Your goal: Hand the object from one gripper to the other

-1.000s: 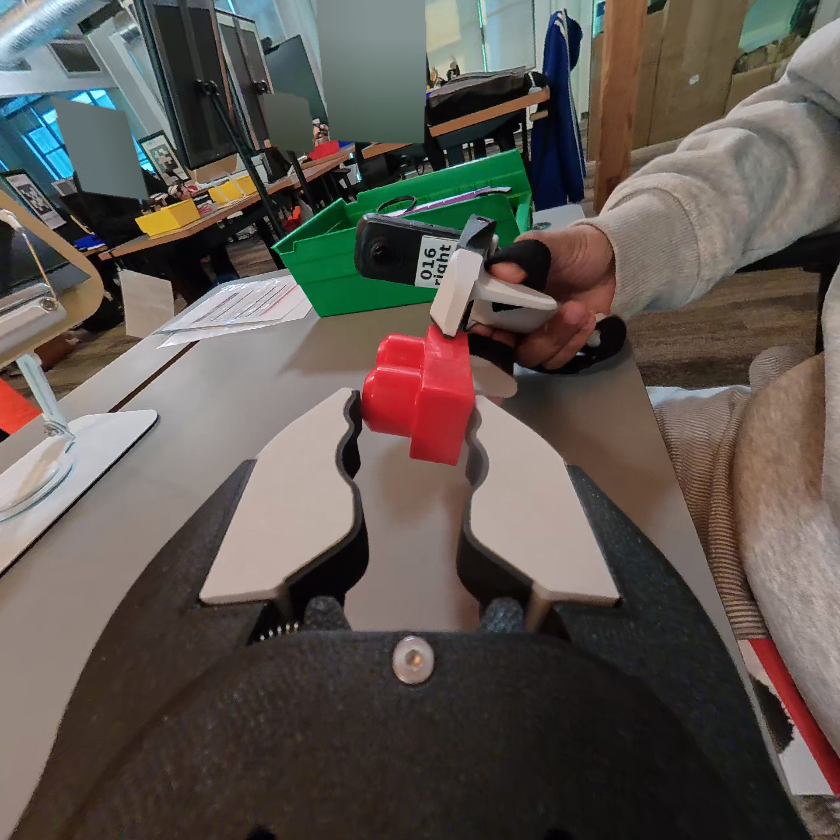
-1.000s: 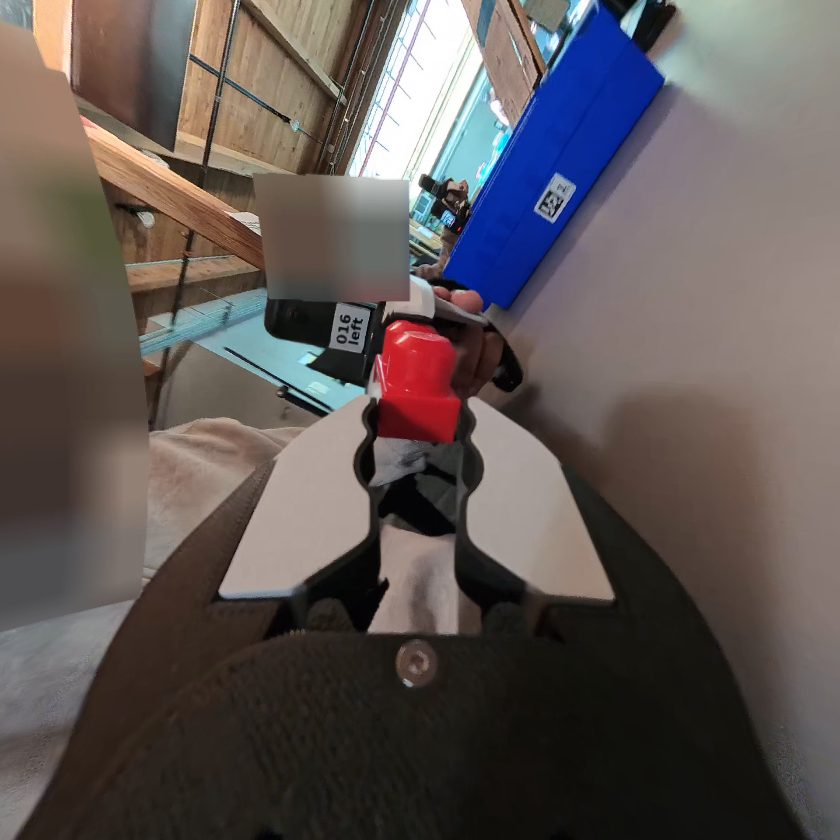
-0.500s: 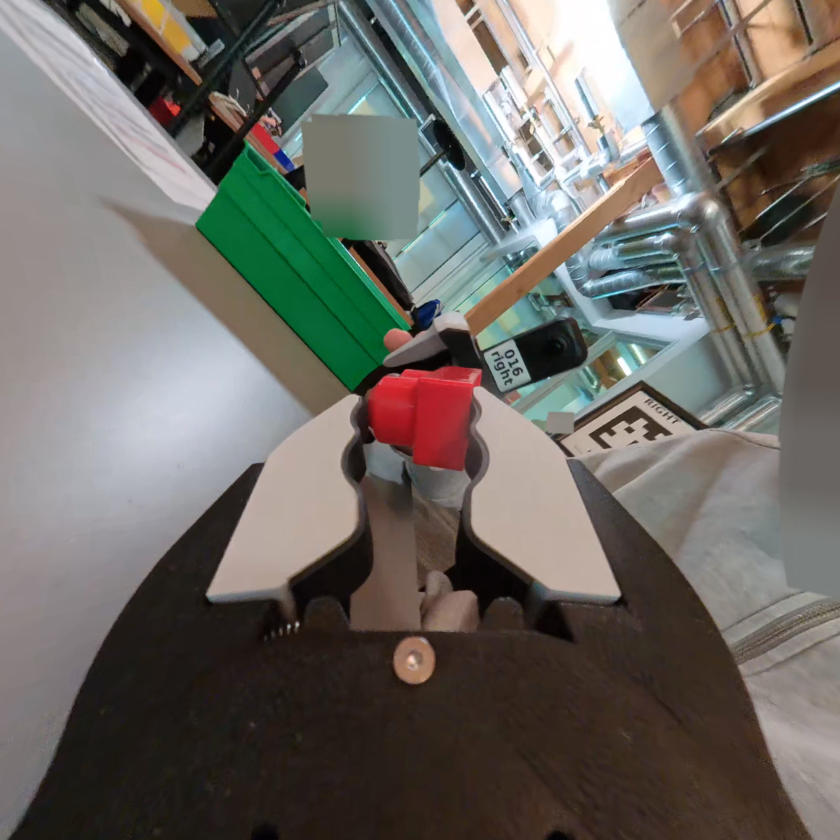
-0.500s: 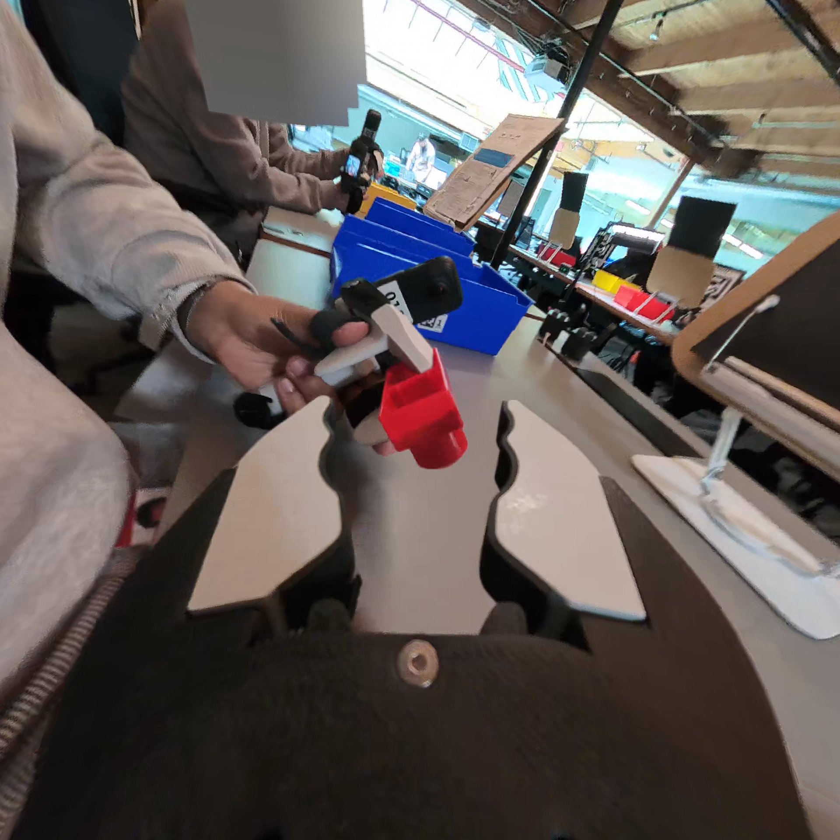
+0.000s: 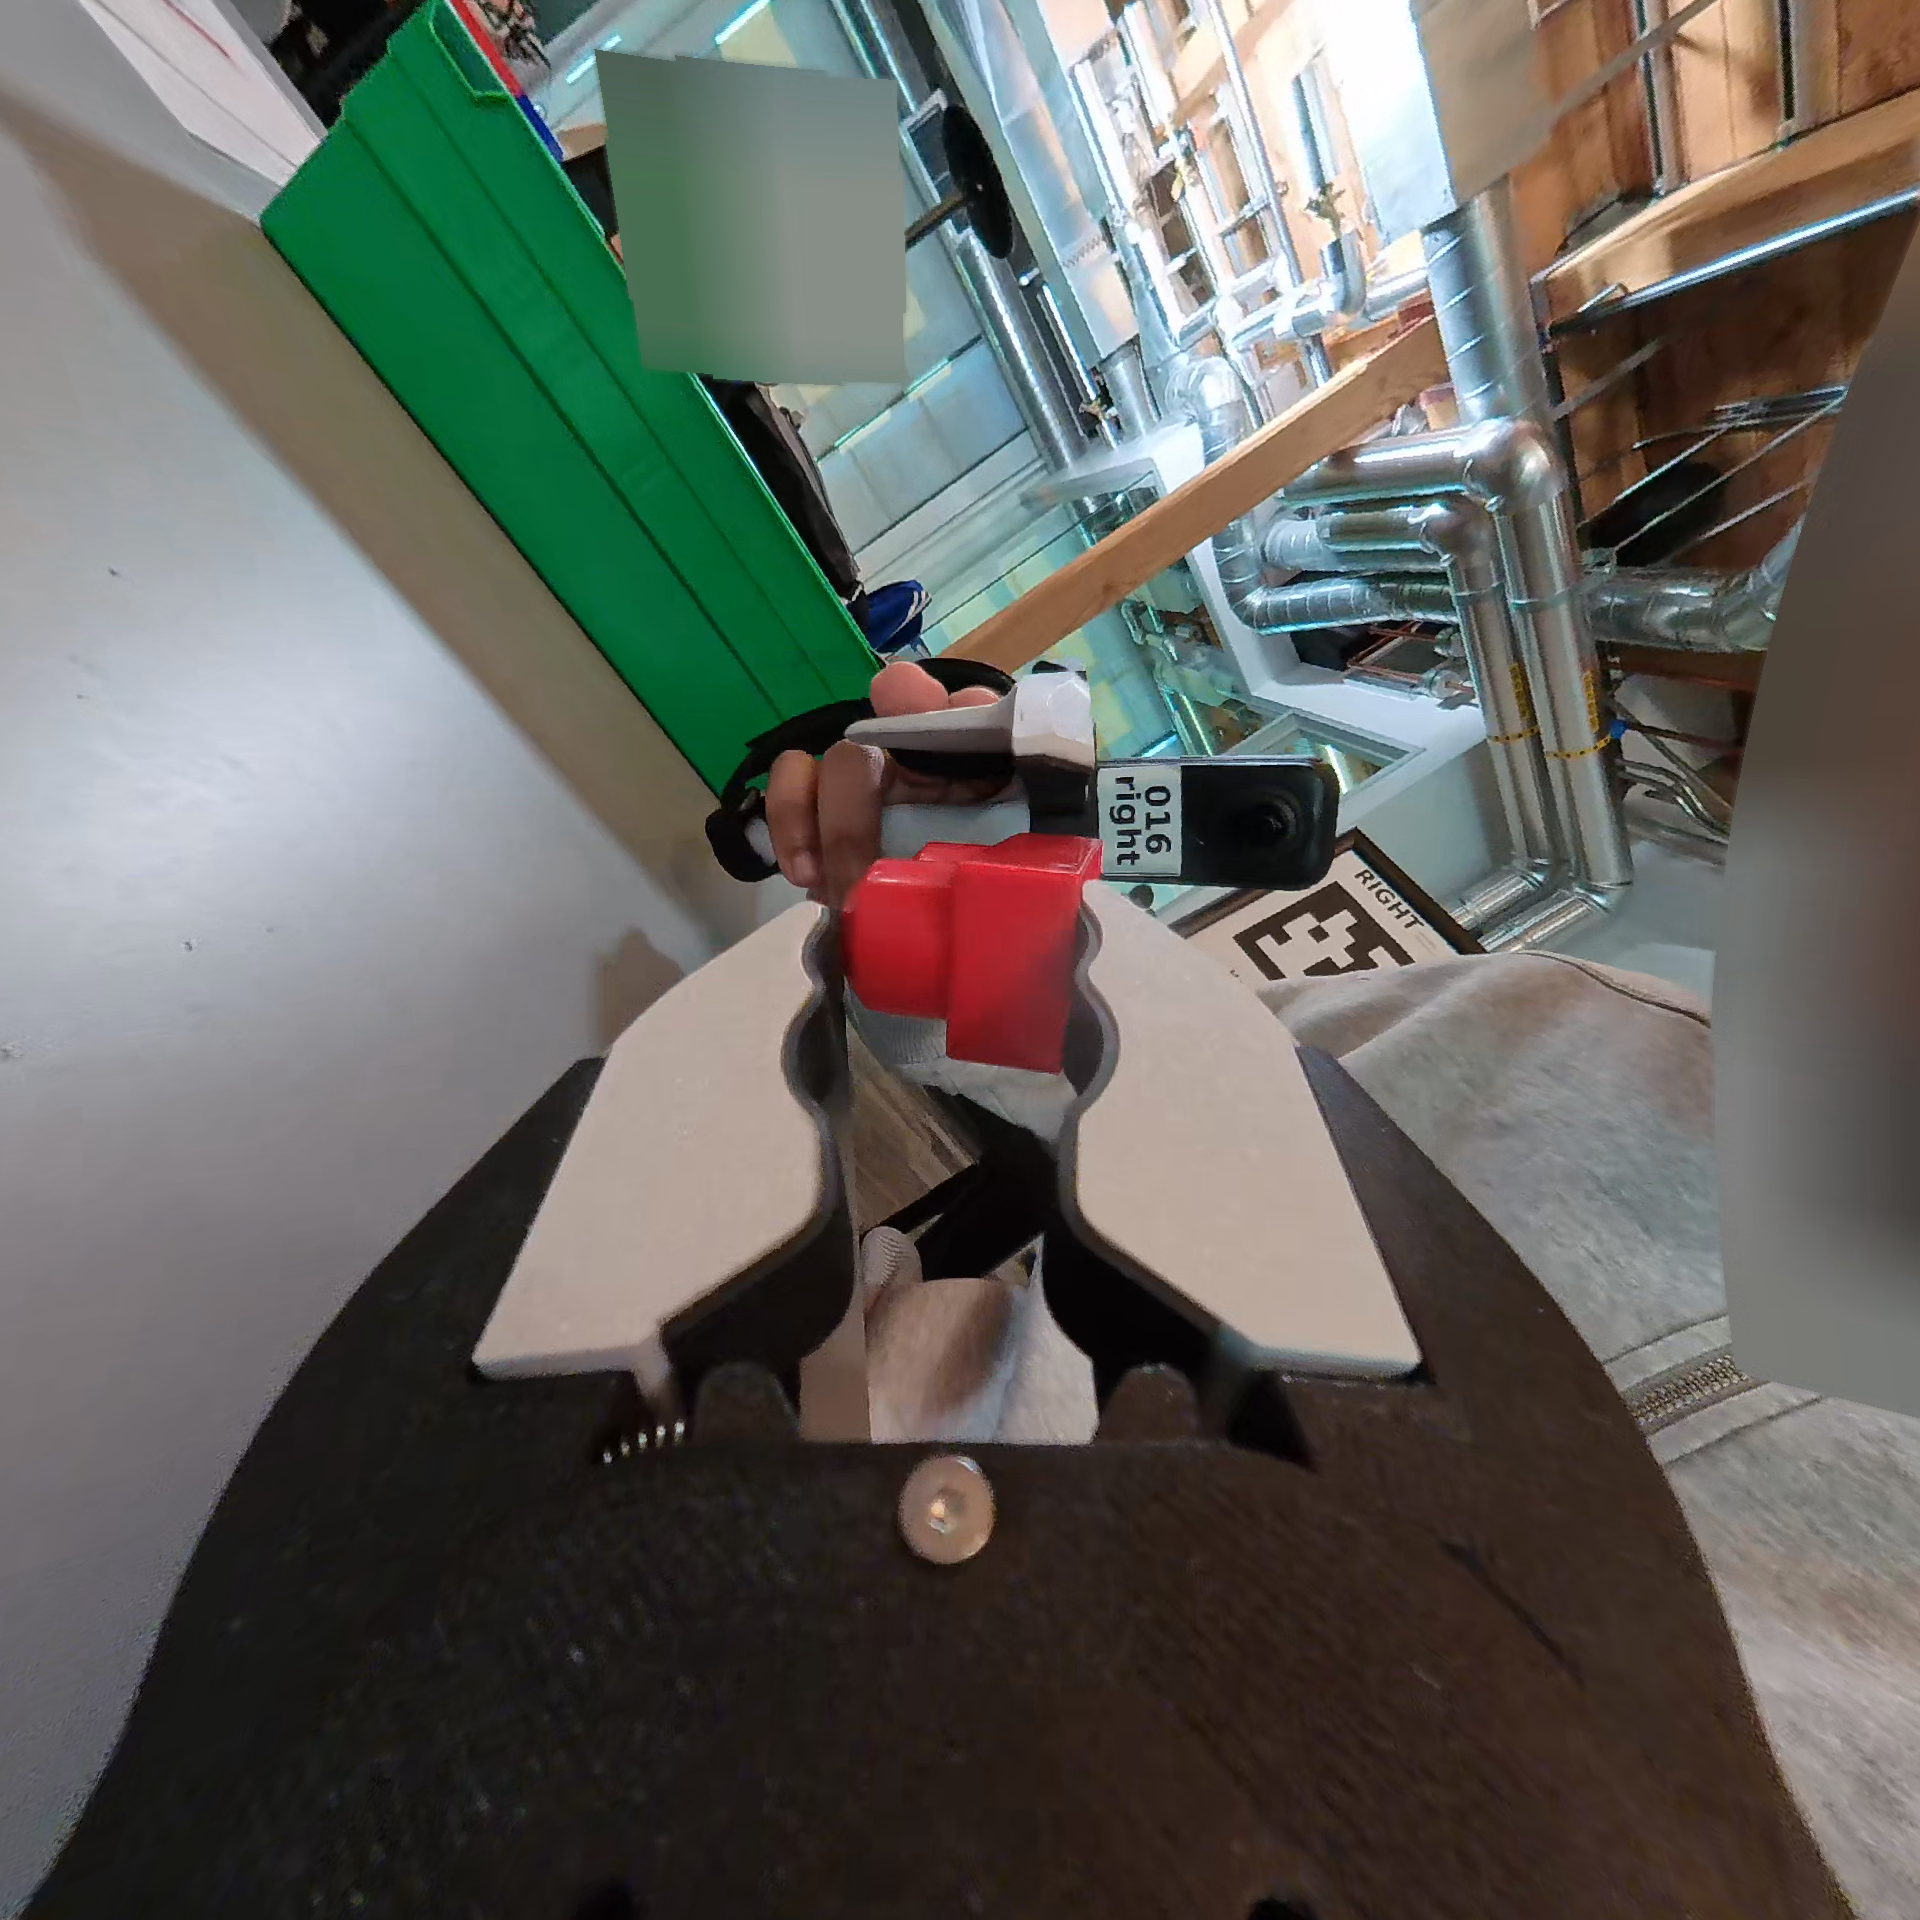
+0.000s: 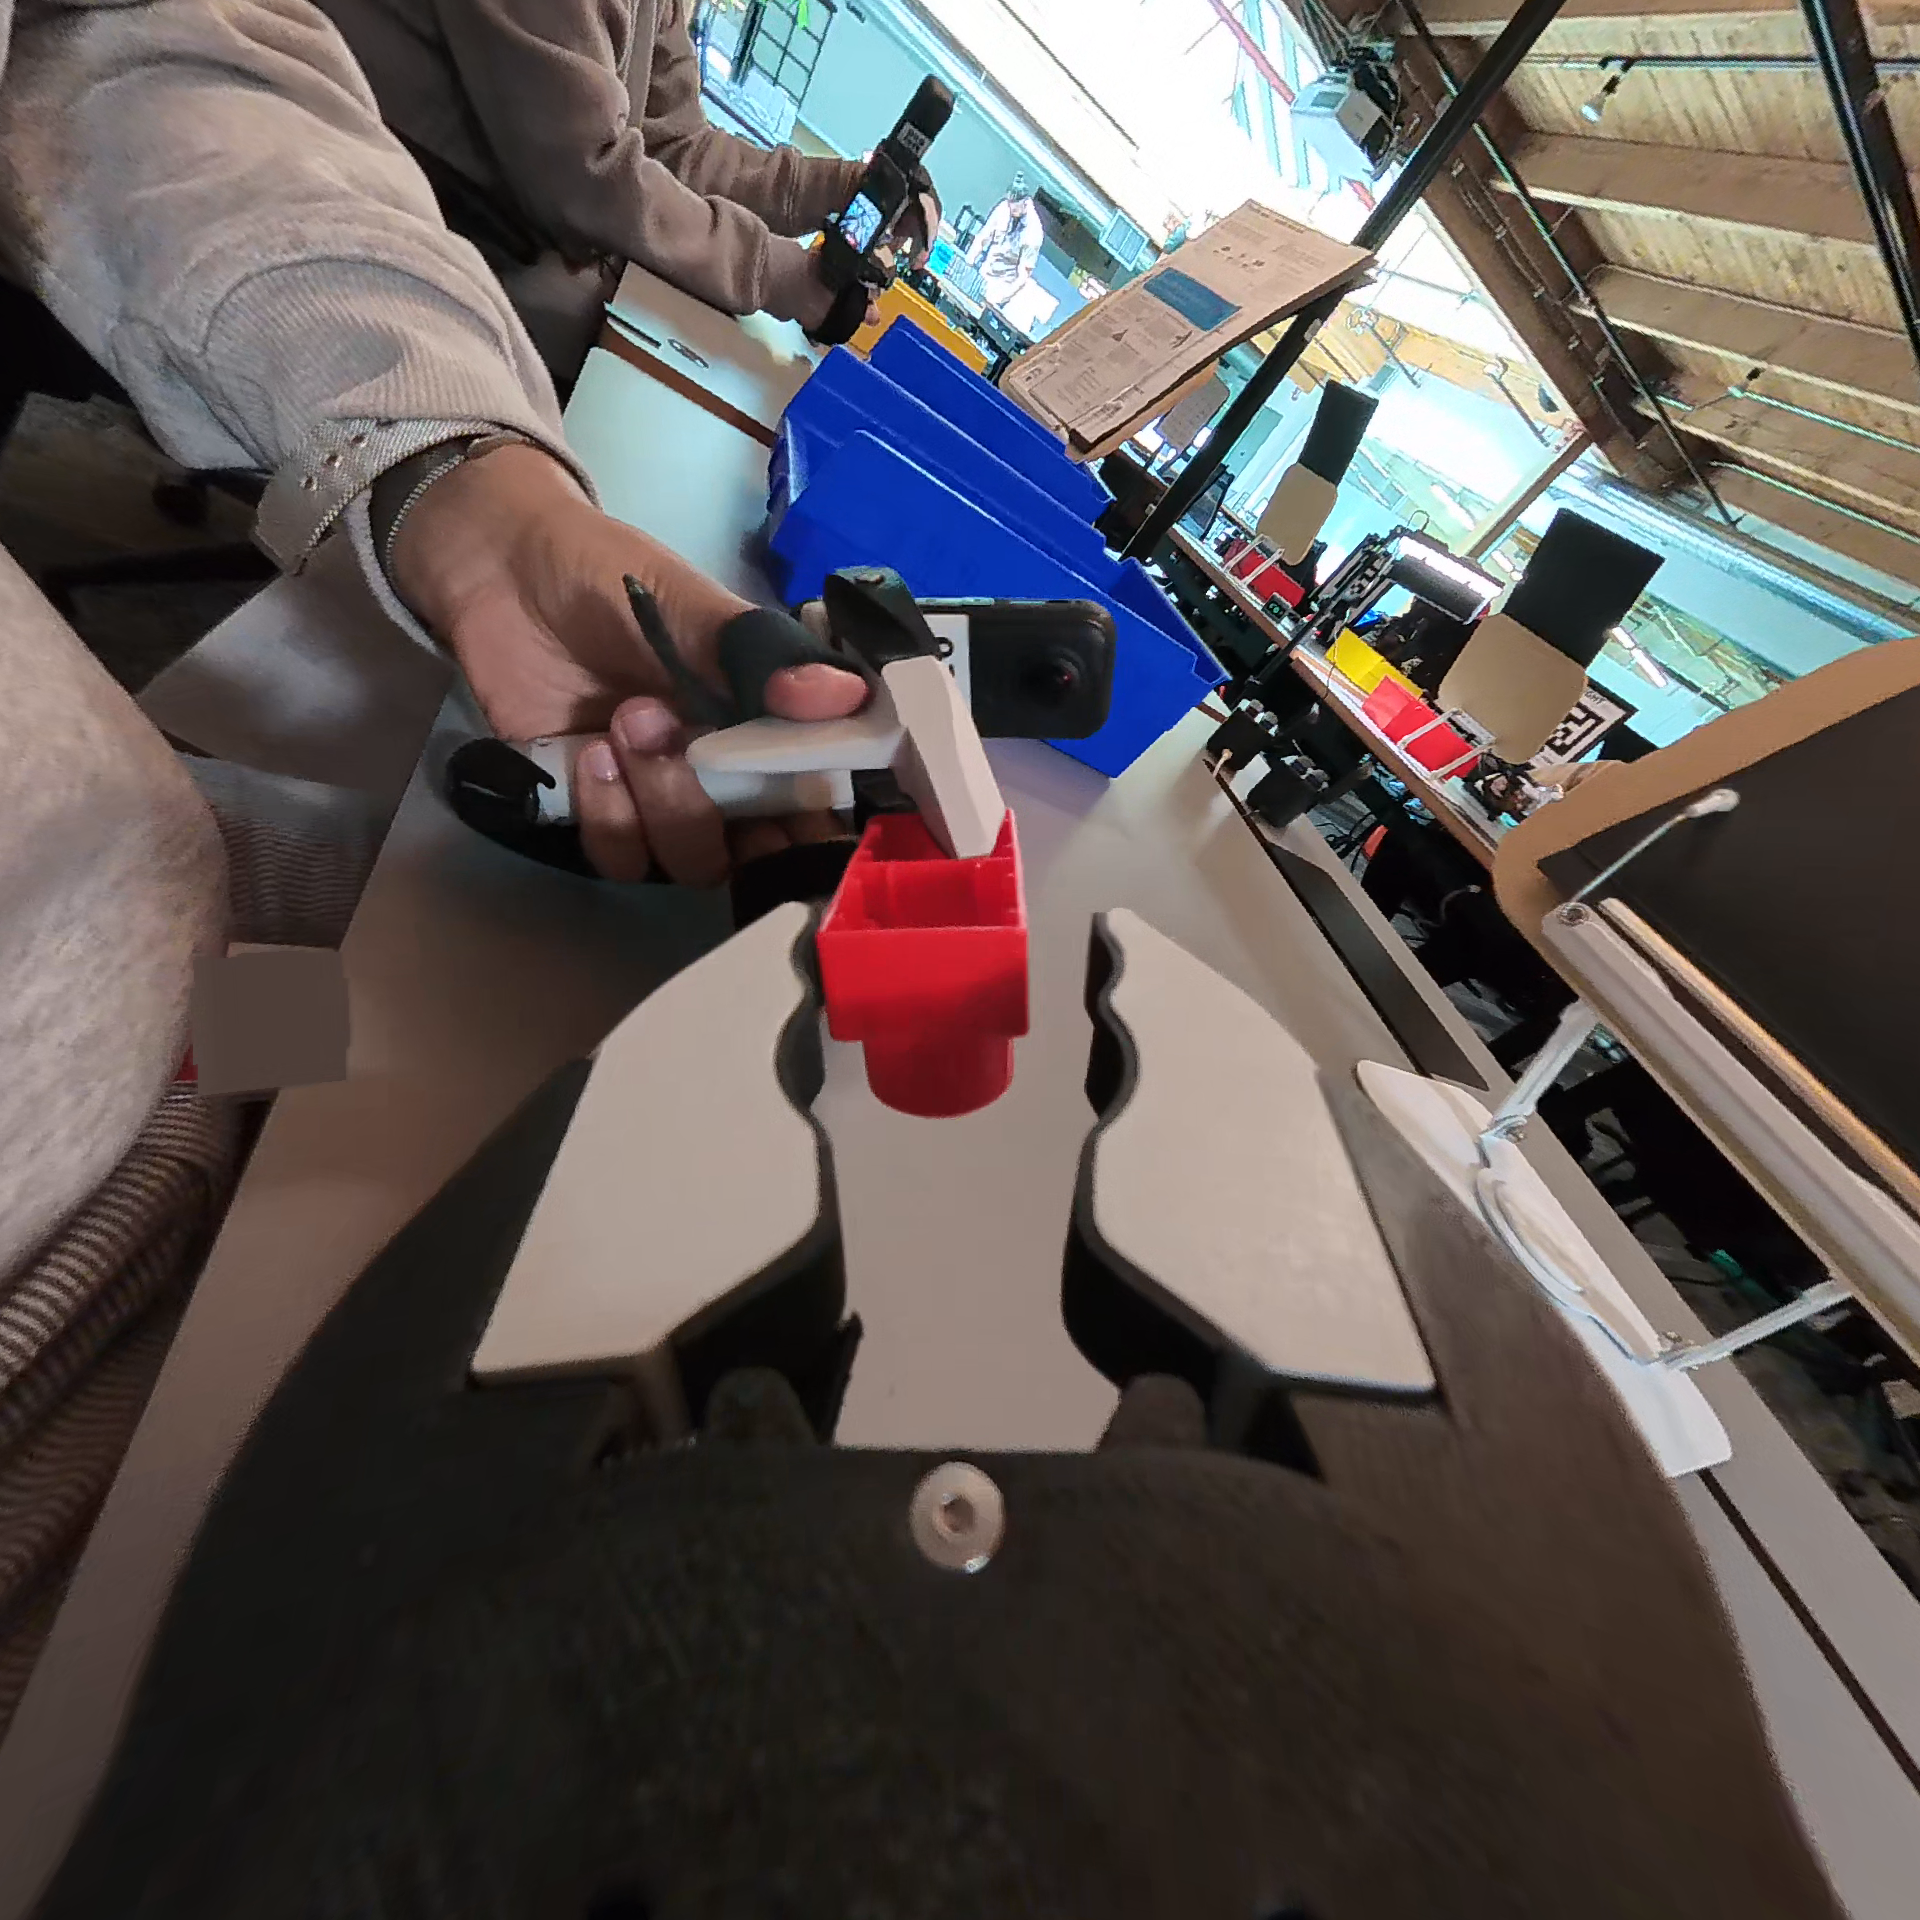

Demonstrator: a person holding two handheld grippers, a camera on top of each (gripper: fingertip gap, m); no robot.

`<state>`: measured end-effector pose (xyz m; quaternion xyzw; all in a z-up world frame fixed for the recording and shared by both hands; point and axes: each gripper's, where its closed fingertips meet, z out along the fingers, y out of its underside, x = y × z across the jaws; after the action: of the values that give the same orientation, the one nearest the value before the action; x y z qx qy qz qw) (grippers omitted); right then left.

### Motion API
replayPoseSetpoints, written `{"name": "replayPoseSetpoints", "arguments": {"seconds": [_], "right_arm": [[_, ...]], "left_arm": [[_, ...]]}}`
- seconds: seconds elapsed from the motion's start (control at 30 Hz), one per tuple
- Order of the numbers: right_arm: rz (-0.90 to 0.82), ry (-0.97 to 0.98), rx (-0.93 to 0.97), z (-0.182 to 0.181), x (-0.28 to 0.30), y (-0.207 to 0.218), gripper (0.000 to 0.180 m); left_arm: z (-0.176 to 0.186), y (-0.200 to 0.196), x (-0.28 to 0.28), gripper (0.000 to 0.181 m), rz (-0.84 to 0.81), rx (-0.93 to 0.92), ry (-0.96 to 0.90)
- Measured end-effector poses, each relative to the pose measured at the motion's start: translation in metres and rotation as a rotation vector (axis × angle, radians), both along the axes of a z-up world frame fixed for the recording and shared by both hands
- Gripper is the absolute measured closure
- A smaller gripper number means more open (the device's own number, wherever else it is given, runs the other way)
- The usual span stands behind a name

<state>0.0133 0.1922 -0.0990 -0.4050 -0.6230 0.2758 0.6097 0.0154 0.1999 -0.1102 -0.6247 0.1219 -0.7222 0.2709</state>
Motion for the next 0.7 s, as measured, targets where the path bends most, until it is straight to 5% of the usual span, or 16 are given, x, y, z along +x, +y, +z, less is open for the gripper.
{"name": "replayPoseSetpoints", "arguments": {"seconds": [0.27,0.33,0.4,0.57,0.7], "right_arm": [[-0.005,-0.012,-0.013,0.0,0.001,-0.001,0.143],[-0.02,0.026,-0.081,0.005,0.003,0.004,0.143],[-0.011,0.081,-0.205,0.012,0.007,0.008,0.143],[0.085,0.18,-0.699,0.022,0.013,0.01,0.143],[0.139,0.215,-0.897,0.022,0.011,0.008,0.143]], "left_arm": [[0.002,-0.001,0.001,0.14,-0.021,0.002,-0.021],[0.008,0.002,-0.001,0.127,0.009,0.033,-0.046],[0.018,0.005,-0.005,0.109,0.055,0.086,-0.078],[0.03,0.0,-0.008,0.106,0.099,0.385,-0.003],[0.031,-0.009,-0.005,0.115,0.1,0.587,0.097]]}}
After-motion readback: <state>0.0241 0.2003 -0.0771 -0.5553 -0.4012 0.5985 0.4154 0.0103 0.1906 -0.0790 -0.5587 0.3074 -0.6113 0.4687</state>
